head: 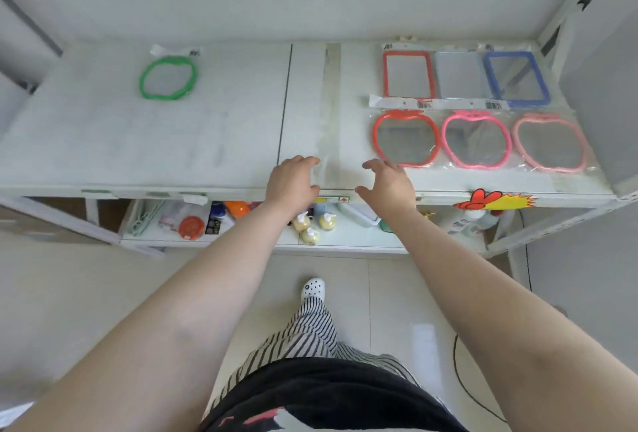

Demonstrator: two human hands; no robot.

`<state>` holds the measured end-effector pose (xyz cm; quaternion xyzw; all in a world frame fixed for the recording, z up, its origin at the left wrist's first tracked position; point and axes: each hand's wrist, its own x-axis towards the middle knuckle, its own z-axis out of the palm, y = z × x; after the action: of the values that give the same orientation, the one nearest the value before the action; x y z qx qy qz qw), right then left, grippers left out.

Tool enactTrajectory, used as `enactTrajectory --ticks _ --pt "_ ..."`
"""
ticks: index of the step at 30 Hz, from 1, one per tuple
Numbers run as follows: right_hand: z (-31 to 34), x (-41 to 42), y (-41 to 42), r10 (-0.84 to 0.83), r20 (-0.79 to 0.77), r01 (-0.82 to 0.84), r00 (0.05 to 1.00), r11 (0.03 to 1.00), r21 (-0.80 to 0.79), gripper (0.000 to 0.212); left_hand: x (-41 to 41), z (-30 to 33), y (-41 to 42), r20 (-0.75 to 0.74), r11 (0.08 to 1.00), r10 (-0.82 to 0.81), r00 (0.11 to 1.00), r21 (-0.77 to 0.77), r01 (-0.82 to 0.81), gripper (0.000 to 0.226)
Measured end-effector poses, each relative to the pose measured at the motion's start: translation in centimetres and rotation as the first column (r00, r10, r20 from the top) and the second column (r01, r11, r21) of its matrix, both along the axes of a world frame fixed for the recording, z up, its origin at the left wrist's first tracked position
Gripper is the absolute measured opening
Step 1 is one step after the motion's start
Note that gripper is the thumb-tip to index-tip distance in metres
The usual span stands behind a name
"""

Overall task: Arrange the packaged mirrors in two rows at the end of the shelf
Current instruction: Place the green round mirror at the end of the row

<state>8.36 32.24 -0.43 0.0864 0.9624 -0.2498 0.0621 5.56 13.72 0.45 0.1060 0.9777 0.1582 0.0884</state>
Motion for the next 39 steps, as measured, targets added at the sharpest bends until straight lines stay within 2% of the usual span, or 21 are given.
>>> enactTrajectory --ticks 4,9,12,19,22,25,29,34,39 --pt "0.3 1.5 -5.5 0.16 0.009 -0.16 0.987 0.987 0.005 0.05 3.9 0.0 -5.6 0.002 0.995 0.095 0.995 -0.031 -0.095 0.053" --pt "0.6 2.7 -12.1 0.281 0.003 -0.281 0.96 0.959 0.04 0.05 7.0 0.1 -11.9 -0.001 0.981 0.192 0.981 -0.006 -0.192 0.052" --pt "0.5 3.3 -16.1 0.326 0.004 -0.326 0.945 0.944 0.059 0.048 8.2 -0.1 -15.9 -0.024 0.977 0.214 0.976 0.005 -0.214 0.038" --pt "-0.3 5.0 -27.5 0.307 0.014 -0.307 0.952 0.95 0.057 0.034 10.0 0.0 -26.6 -0.037 0.981 0.19 0.981 0.031 -0.189 0.04" --pt "-0.1 5.7 -32.8 0.304 0.017 -0.304 0.953 0.949 0.081 0.041 10.0 0.1 -31.7 -0.043 0.986 0.165 0.985 -0.003 -0.165 0.042" --pt "0.0 5.8 -37.3 0.261 0.009 -0.261 0.965 0.961 0.093 0.038 10.0 -0.1 -36.9 -0.045 0.992 0.118 0.992 -0.038 -0.12 0.048" --pt "0.2 5.9 -41.2 0.252 0.047 -0.256 0.967 0.958 0.13 0.038 9.8 -0.9 -42.5 -0.034 0.99 0.135 0.99 -0.044 -0.137 0.046" --pt "0.6 4.1 -43.7 0.232 0.05 -0.236 0.971 0.966 0.104 0.039 7.5 -1.4 -45.3 -0.018 0.99 0.139 0.99 -0.016 -0.139 0.054" --pt "0.0 -0.7 -45.2 0.227 0.043 -0.231 0.973 0.966 0.117 0.049 3.7 -0.9 -45.7 -0.019 0.992 0.121 0.992 0.022 -0.121 0.053"
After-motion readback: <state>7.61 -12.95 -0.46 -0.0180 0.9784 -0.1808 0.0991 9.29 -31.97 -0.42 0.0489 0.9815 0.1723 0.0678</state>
